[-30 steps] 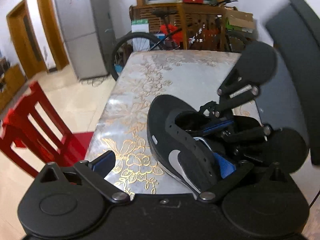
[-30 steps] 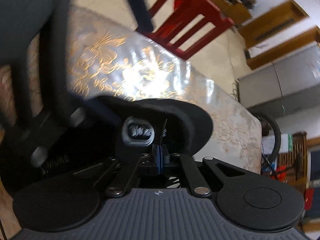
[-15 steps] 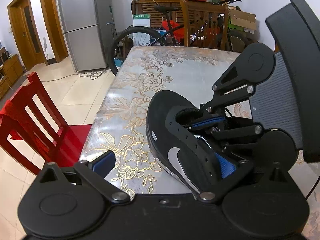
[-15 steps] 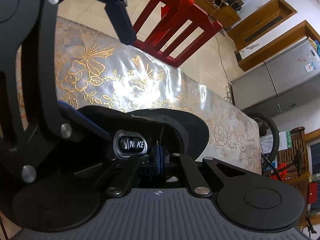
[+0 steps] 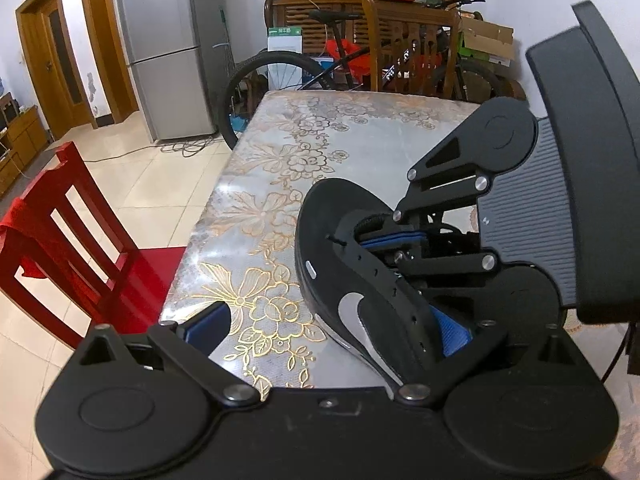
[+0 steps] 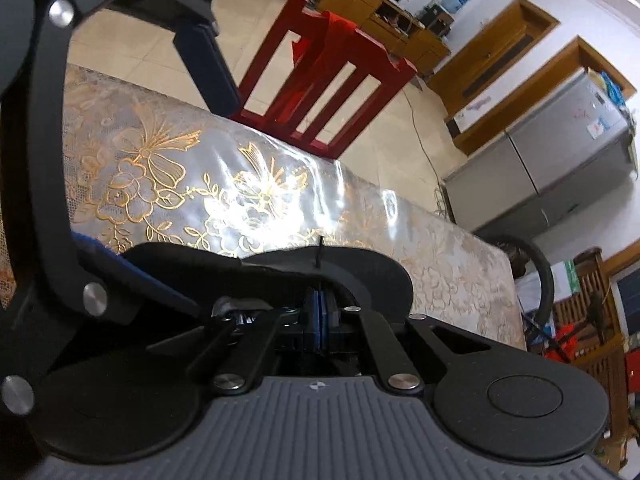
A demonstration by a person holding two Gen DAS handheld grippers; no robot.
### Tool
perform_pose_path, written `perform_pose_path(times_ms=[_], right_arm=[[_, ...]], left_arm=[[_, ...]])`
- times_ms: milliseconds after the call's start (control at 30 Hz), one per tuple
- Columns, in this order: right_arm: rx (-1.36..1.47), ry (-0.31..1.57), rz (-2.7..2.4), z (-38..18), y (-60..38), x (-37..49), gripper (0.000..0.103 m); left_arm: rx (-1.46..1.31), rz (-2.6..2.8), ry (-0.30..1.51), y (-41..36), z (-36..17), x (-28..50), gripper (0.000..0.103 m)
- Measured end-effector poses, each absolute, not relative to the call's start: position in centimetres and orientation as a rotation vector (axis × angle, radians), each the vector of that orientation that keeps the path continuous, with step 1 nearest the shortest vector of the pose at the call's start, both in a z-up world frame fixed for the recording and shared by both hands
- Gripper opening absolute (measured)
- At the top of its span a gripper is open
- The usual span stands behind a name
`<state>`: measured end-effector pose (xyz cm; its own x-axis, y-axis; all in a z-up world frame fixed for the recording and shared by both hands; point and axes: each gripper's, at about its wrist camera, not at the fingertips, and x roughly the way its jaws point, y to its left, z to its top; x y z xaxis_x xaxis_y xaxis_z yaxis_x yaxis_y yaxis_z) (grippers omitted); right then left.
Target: Lace up shoes with both hands
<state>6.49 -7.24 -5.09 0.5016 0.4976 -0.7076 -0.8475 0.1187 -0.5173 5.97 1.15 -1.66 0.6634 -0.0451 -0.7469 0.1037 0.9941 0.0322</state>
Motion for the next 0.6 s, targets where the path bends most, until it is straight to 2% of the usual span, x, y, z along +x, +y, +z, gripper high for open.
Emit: perform_pose_path(times_ms=[100,167,233,433,533,600], right_arm=[[-1.015,0.420,1.038,-4.4,-7.9,6.9,0.003],[-0.996,0.440,1.040,-3.2,-8.6,7.3,0.020],[-0.960,0.465,1.052,-1.8,-9.3,7.7,0.028],[-0.707,0.606,1.108,0.7,-8.5,10.5,0.028],[-0.732,0.647,1.132,-0.7,-6.8,11.0,0.027],[-0.792,0.657,1.147,-1.6,-5.8,10.9,0.014]], left_arm=[[0.063,-0.092,0.845,1.2,-1.7,6.0,0.103],[0.068,-0.097,0.843,1.1,-1.8,6.0,0.103],[0.076,-0.101,0.841,1.0,-1.9,6.0,0.103],[0.085,-0.104,0.859,0.8,-2.3,5.9,0.103],[0.094,-0.099,0.854,0.7,-2.2,5.6,0.103],[0.093,-0.098,0.845,0.8,-2.1,5.3,0.103]])
